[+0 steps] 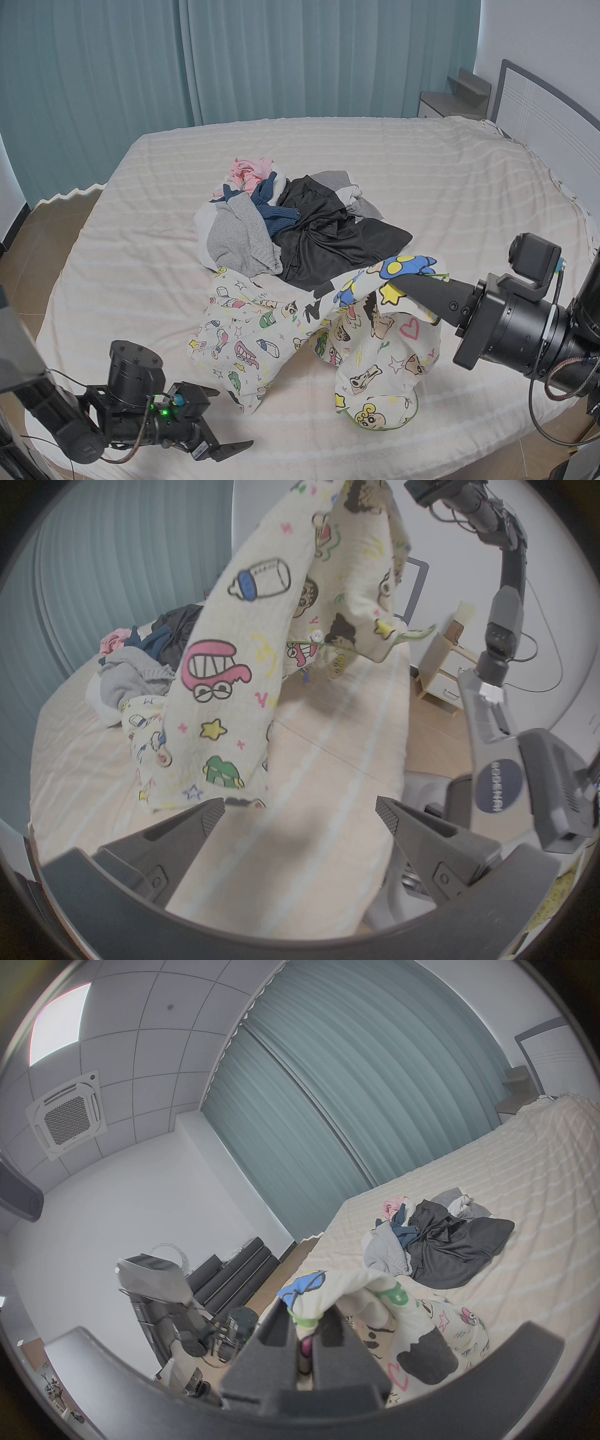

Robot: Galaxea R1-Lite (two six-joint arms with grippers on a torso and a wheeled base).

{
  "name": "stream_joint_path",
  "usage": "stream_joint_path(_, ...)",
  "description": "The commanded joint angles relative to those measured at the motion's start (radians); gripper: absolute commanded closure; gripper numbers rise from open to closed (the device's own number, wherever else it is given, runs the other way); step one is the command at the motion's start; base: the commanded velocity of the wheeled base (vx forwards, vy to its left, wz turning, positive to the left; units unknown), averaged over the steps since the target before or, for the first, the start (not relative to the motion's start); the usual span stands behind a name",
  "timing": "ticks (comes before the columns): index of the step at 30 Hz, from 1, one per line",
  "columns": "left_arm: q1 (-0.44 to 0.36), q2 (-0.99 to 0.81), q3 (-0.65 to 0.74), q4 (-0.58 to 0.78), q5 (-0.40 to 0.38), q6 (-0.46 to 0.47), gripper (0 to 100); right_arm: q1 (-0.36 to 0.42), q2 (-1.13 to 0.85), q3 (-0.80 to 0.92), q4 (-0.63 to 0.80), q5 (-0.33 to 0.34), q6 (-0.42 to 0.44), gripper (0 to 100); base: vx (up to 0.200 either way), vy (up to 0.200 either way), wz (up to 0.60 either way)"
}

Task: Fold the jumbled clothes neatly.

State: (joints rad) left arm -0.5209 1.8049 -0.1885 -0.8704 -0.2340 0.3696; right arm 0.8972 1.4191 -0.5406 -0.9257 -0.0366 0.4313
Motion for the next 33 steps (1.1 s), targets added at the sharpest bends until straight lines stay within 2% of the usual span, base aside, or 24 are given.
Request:
stream_joint_path(1,-0.093,0.439,0.027,-0.374,0.101,-0.074,0,0.009,-0.009,-0.036,0.008,0.012,-0.002,100,0.000,0.000,0.00)
stream_joint_path(4,-0.168,0.519,0.024,-0.504,0.185,-0.213,0,0.006,-0.009,-0.042,0.008,0.012,-0.002,100,0.000,0.000,0.00)
stream_joint_path(5,-0.171,0.522,0.024,-0.512,0.190,-0.221,0,0.006,-0.011,-0.042,0.008,0.012,-0.002,100,0.000,0.000,0.00)
stream_joint_path(6,-0.205,0.567,0.023,-0.584,0.236,-0.279,0,0.006,-0.011,-0.042,0.008,0.012,-0.002,100,0.000,0.000,0.00)
stream_joint_path(9,-0.226,0.643,0.015,-0.700,0.314,-0.313,0,0.006,-0.012,-0.045,0.008,0.012,-0.002,100,0.000,0.000,0.00)
stream_joint_path(15,-0.246,0.657,-0.039,-0.700,0.378,-0.399,0,0.006,-0.017,-0.048,0.007,0.012,0.000,100,0.000,0.000,0.00)
stream_joint_path(18,-0.252,0.671,-0.132,-0.700,0.492,-0.462,0,0.008,-0.026,-0.048,0.007,0.012,0.000,100,0.000,0.000,0.00)
stream_joint_path(19,-0.252,0.671,-0.132,-0.700,0.492,-0.462,0,0.008,-0.026,-0.048,0.007,0.012,0.000,100,0.000,0.000,0.00)
stream_joint_path(20,-0.255,0.674,-0.170,-0.700,0.524,-0.477,0,0.008,-0.031,-0.047,0.008,0.012,0.000,100,0.000,0.000,0.00)
stream_joint_path(23,-0.266,0.672,-0.184,-0.700,0.525,-0.503,0,0.006,-0.032,-0.045,0.008,0.012,0.000,100,0.000,0.000,0.00)
stream_joint_path(25,-0.298,0.668,-0.203,-0.700,0.532,-0.575,0,0.006,-0.032,-0.042,0.008,0.012,0.000,100,0.000,0.000,0.00)
stream_joint_path(29,-0.303,0.669,-0.232,-0.700,0.575,-0.590,0,0.006,-0.029,-0.042,0.008,0.012,0.000,100,0.000,0.000,0.00)
stream_joint_path(30,-0.303,0.669,-0.261,-0.700,0.614,-0.594,0,0.006,-0.029,-0.044,0.008,0.012,0.000,100,0.000,0.000,0.00)
stream_joint_path(33,-0.300,0.668,-0.290,-0.700,0.656,-0.595,0,0.006,-0.029,-0.042,0.008,0.012,0.000,100,0.000,0.000,0.00)
